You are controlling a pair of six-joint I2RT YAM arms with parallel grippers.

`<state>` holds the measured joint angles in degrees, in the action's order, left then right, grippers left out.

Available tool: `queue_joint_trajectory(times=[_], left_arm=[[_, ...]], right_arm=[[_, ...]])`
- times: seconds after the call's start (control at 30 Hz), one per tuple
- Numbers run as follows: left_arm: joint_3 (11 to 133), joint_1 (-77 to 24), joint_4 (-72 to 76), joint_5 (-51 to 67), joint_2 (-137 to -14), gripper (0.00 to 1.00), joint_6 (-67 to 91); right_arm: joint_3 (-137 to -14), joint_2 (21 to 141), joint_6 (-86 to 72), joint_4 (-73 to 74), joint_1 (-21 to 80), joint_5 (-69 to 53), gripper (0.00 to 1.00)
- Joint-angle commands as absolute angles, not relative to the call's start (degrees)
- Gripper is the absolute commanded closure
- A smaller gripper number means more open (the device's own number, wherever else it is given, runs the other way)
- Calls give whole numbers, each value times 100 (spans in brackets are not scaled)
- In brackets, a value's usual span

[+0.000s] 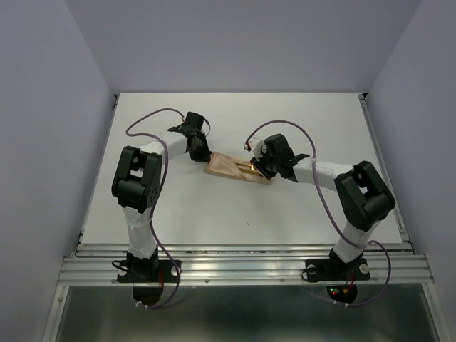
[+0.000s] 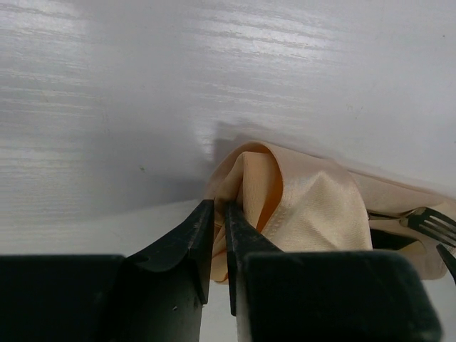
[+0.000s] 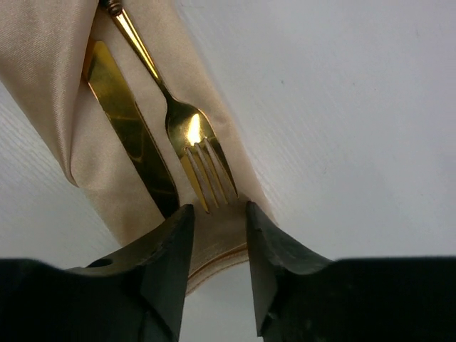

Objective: Fold the napkin into a case and place the utensils inside
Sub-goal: Insert the fork into the folded napkin, then reset both arms

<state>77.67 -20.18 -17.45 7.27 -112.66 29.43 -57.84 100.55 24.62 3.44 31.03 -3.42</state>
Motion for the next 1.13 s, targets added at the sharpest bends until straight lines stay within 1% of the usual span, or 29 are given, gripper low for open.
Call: queue_joint_trajectory(times=[0.0, 0.07, 0.1, 0.17, 0.2, 0.27, 0.3, 0.33, 0.37, 0.4, 0.43, 0.5, 0.63, 0.8, 0.9, 1.1], left_arm=[[7990, -2013, -1854, 466, -10873, 75, 2909], [8024, -1978, -1889, 291, -10724, 74, 2936], [8059, -1960, -1942, 203, -10679, 74, 2936], [8208, -1951, -2126, -288, -10617, 74, 2901], [8392, -1951, -2344, -403, -10548, 74, 2874], [8560, -1951, -2609, -781, -10442, 74, 2795], [8691, -1951, -2671, -895, -10311, 74, 2769], [8745, -1942, -2733, -992, -10249, 74, 2751], [8797, -1934, -2794, -1158, -10170, 73, 2725], [8885, -1925, -2917, -1212, -10099, 73, 2716], [8912, -1907, -2961, -1265, -9951, 73, 2698], [8947, -1890, -3006, -1301, -9766, 73, 2655], [8824, -1837, -2900, -1266, -9229, 73, 2558], [8570, -1732, -2778, -1213, -8694, 73, 2610], [8499, -1661, -2698, -1186, -8456, 73, 2619], [8683, -1538, -2900, -1283, -8367, 73, 2540]], right_arm=[[-5740, 9686, 2417, -217, 3006, 507, 56], [-5450, 9344, 2295, -560, 2944, 720, 49], [-5362, 9204, 2207, -676, 2892, 930, 41], [-5247, 8860, 1873, -825, 2839, 1395, 33], [-5212, 8790, 1724, -939, 2839, 2094, 22], [-5255, 8571, 1049, -949, 2620, 2678, 12], [-5273, 8491, 715, -897, 2567, 2968, 4], [-5300, 8377, 416, -809, 2488, 3449, 0], [-5369, 8289, -309, -600, 2252, 3541, 0], [-5448, 8097, -647, -110, 2128, 3559, 0], [-5484, 7973, -1042, -19, 2057, 3638, 0], [-5318, 7683, -1535, -18, 2057, 4277, 0], [-5133, 6806, -2213, 535, 2004, 4439, 0], [-5054, 6223, -2663, 1185, 2004, 4667, 0], [-4966, 5933, -2707, 1318, 2004, 4781, 0], [-4755, 5529, -2865, 1318, 2004, 4992, 0]])
